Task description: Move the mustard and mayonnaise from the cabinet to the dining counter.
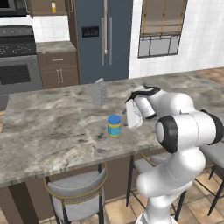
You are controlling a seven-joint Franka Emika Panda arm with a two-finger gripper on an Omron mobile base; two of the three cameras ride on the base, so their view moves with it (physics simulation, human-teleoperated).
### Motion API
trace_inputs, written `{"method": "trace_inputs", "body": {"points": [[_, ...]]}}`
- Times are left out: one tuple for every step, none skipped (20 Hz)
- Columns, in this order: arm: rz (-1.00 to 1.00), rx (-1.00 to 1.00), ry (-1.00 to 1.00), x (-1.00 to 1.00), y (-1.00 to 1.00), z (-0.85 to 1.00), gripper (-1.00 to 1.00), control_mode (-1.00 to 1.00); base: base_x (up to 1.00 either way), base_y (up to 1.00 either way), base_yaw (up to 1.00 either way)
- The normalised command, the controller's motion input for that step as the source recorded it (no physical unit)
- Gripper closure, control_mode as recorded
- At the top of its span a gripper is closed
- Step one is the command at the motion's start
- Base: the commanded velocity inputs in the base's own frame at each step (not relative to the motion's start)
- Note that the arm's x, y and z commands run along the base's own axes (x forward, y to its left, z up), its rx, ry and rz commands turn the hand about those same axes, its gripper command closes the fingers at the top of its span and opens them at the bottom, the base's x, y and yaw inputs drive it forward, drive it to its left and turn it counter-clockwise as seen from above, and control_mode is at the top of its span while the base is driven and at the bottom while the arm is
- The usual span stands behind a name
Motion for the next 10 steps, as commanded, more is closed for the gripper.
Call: {"method": "trace_inputs", "body": {"points": [[-0.2,0.0,0.14,-0.42,0.01,0.43,-1.0,-1.0,0.0,0.0,0.0],[-0.24,0.0,0.15,-0.44,0.0,0.43,-1.0,-1.0,0.0,0.0,0.0],[-0.26,0.0,0.15,-0.44,0.0,0.4,-1.0,-1.0,0.0,0.0,0.0],[-0.3,0.0,0.17,-0.43,0.0,0.39,-1.0,-1.0,0.0,0.0,0.0],[-0.3,0.0,0.17,-0.43,0.0,0.38,-1.0,-1.0,0.0,0.0,0.0],[-0.3,0.0,0.17,-0.43,0.0,0.37,-1.0,-1.0,0.0,0.0,0.0],[-0.33,0.0,0.16,-0.47,0.0,0.32,-1.0,-1.0,0.0,0.0,0.0],[-0.34,0.0,0.16,-0.48,0.0,0.31,-1.0,-1.0,0.0,0.0,0.0],[-0.37,0.0,0.17,-0.45,0.0,0.3,-1.0,-1.0,0.0,0.0,0.0],[-0.37,0.0,0.16,-0.47,0.0,0.3,-1.0,-1.0,0.0,0.0,0.0]]}}
